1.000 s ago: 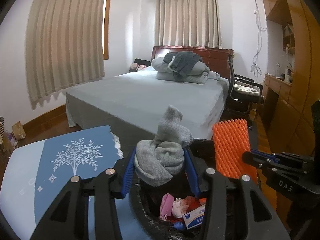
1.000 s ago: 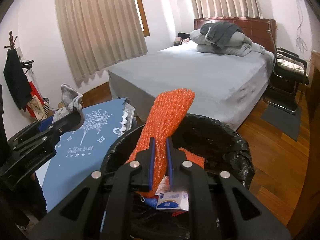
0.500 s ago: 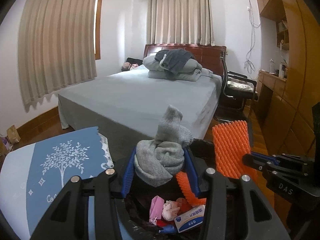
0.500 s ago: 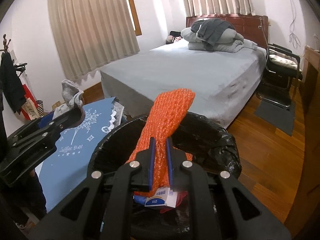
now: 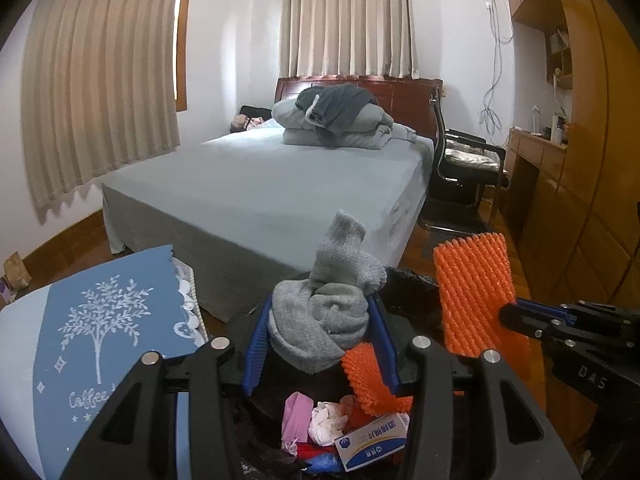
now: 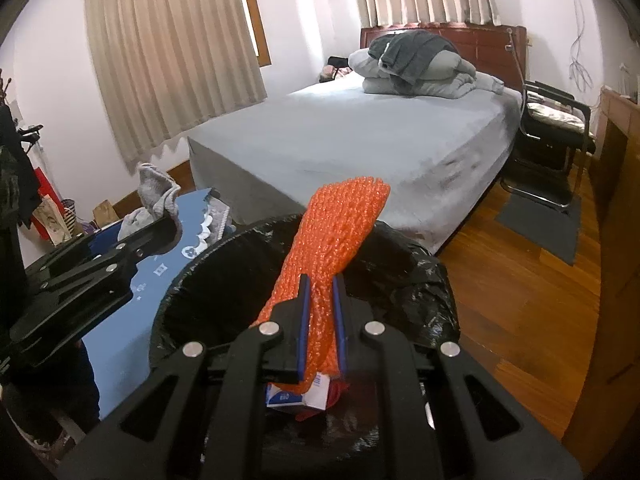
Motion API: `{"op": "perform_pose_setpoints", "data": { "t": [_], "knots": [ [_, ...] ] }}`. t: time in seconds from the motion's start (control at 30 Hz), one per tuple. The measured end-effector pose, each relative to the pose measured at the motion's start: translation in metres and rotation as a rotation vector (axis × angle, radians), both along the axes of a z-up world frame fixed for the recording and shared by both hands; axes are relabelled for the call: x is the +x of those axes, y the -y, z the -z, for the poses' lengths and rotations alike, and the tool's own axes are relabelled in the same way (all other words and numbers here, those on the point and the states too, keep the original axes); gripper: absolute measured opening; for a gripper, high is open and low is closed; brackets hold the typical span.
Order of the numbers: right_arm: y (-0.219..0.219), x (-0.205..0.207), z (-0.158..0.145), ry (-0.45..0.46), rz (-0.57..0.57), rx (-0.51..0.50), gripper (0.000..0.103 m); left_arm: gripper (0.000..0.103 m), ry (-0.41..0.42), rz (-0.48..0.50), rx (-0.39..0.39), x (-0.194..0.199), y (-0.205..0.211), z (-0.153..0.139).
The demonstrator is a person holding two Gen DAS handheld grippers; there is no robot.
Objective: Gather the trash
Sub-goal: 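Carry the grey sock and orange mesh over the bin and open both grippers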
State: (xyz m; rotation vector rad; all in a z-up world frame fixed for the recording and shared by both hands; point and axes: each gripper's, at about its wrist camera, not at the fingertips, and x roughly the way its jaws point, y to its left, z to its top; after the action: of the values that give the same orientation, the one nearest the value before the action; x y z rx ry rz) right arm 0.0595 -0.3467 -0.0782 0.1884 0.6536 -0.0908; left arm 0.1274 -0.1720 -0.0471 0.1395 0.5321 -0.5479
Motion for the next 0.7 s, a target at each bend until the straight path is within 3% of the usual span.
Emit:
{"op": "perform_pose_setpoints", "data": {
  "t": [0.5, 0.7],
  "knots": [
    [0.024, 0.021, 0.031, -0.053, 0.013, 0.020, 0.010, 0.046, -0.054, 0.028, 0.040, 0.022, 0.027, 0.025],
    [0.029, 0.036, 0.045, -0.085, 0.008, 0.027, 0.016, 0.053, -0.097, 0.050, 0.047, 0.034, 0.031, 0.035]
  ]
}}
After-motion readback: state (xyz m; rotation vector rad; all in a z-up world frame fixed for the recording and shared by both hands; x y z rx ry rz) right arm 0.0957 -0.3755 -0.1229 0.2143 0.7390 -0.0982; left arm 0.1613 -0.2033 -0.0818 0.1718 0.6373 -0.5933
